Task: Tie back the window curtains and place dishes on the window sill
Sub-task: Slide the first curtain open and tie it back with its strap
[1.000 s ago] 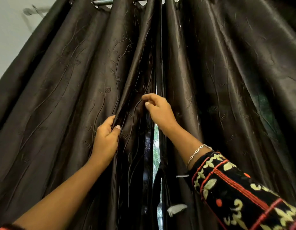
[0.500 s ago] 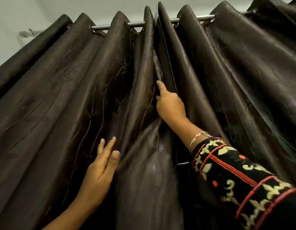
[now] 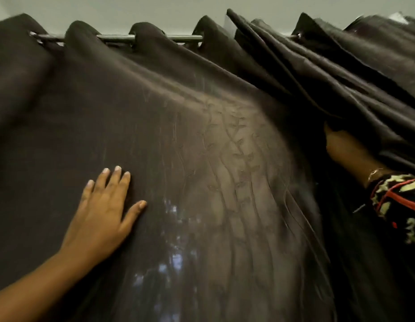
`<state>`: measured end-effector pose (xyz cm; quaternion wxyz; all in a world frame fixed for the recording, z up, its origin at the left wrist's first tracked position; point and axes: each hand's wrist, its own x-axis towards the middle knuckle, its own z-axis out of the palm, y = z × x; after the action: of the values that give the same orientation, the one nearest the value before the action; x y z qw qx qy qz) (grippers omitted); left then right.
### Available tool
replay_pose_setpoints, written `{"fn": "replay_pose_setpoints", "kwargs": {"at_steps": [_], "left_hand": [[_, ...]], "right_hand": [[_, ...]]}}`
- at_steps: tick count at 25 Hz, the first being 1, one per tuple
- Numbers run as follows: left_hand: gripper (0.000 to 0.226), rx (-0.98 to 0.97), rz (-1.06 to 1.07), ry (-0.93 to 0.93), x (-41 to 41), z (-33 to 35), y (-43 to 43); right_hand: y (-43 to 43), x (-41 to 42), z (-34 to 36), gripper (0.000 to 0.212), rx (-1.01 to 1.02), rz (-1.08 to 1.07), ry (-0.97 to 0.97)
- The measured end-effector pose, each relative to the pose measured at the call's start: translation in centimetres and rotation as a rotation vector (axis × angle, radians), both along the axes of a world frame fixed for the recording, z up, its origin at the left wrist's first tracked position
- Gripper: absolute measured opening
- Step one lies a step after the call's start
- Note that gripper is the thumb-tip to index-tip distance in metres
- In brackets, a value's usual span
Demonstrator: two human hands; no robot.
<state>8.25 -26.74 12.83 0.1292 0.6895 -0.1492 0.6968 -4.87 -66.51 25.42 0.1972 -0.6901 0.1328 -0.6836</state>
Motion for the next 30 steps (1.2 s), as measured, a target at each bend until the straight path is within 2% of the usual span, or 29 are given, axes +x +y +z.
{"fn": "replay_pose_setpoints", "kwargs": {"at_steps": [2,4,7,10,12,14,16,19,23,26,30], "left_hand": [[0.081,0.025,0.037,-0.017,-0.2,1.0,-3.3],[0.085,0.037,0.053,-0.017,-0.4,1.7,-5.9],[0.103,0.065,0.107,-0.005,-0.7,2.4,-8.3],[0.125,0.082,0.150,-0.004,-1.0,2.4,-8.5],[0.124,0.090,0.136,-0.016,-1.0,2.2,-7.7],[0.110,0.075,0.109,-0.035,-0.9,2.1,-6.2],[0.100,0.063,0.105,-0.051,-0.8,1.8,-4.3],[0.098,0.065,0.106,-0.065,-1.1,1.1,-0.8],[0.109,0.100,0.137,-0.095,-2.2,0.3,5.5],[0.108,0.105,0.172,-0.093,-2.5,-0.8,11.0],[0.111,0.087,0.174,-0.051,-2.5,-2.7,18.9]], "right_hand": [[-5.7,-2.2,0.3,0.037,-0.040,-0.185,0.034],[-10.1,-4.0,1.0,0.035,-0.034,-0.301,0.044],[-13.3,-5.3,2.2,0.035,0.013,-0.303,0.008],[-12.3,-4.2,2.6,0.035,-0.020,-0.299,-0.014],[-11.5,-3.2,1.8,0.036,-0.050,-0.311,-0.056],[-10.8,-2.4,0.6,0.033,-0.087,-0.341,-0.111],[-9.0,-2.0,-0.5,0.032,-0.057,-0.306,-0.138],[-4.3,-1.5,-2.3,0.036,0.031,-0.280,-0.123],[3.3,-1.6,-4.1,0.048,-0.086,-0.554,-0.094],[9.6,-1.8,-4.9,0.053,-0.165,-0.568,-0.142],[18.7,-0.9,-4.9,0.044,-0.319,-0.499,-0.187]]}}
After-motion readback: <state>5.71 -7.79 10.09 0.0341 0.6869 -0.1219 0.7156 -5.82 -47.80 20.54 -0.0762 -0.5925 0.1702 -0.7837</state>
